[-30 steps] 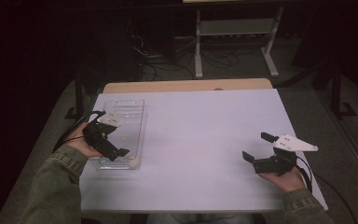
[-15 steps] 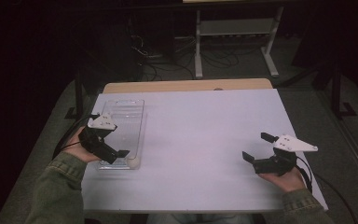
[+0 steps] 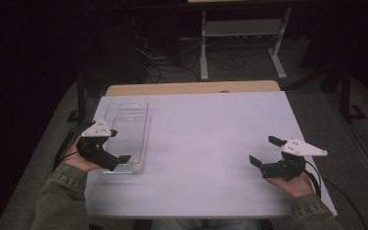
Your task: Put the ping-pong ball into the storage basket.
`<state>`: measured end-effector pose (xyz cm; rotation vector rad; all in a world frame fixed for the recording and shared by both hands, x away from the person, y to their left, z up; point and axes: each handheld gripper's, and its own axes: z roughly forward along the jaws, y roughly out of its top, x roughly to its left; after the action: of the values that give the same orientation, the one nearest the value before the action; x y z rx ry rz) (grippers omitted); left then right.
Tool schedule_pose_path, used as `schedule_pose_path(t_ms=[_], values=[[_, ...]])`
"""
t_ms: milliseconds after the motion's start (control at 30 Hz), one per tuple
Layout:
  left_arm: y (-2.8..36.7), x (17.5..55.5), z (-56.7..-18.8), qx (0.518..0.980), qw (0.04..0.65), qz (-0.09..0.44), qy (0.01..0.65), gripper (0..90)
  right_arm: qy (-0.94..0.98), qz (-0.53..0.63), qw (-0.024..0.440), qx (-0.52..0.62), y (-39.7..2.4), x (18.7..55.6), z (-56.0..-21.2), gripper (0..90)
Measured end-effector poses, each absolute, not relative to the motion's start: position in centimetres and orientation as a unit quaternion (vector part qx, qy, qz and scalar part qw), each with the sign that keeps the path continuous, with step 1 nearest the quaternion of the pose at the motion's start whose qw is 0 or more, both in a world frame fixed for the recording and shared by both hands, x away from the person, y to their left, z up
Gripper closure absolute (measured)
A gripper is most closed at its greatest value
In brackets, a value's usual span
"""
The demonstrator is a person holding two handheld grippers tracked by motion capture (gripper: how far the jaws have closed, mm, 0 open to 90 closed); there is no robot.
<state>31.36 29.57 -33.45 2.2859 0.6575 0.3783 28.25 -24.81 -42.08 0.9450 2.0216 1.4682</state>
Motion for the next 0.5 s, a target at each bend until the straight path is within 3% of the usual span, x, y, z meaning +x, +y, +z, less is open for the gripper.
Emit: schedule_pose_path(t_ms=[500], values=[[30.7, 30.0, -34.6, 0.854, 0.405, 0.173, 0.276, 0.0, 0.736, 0.534, 0.235, 0.345, -24.8, 28.2, -42.1, 0.0]])
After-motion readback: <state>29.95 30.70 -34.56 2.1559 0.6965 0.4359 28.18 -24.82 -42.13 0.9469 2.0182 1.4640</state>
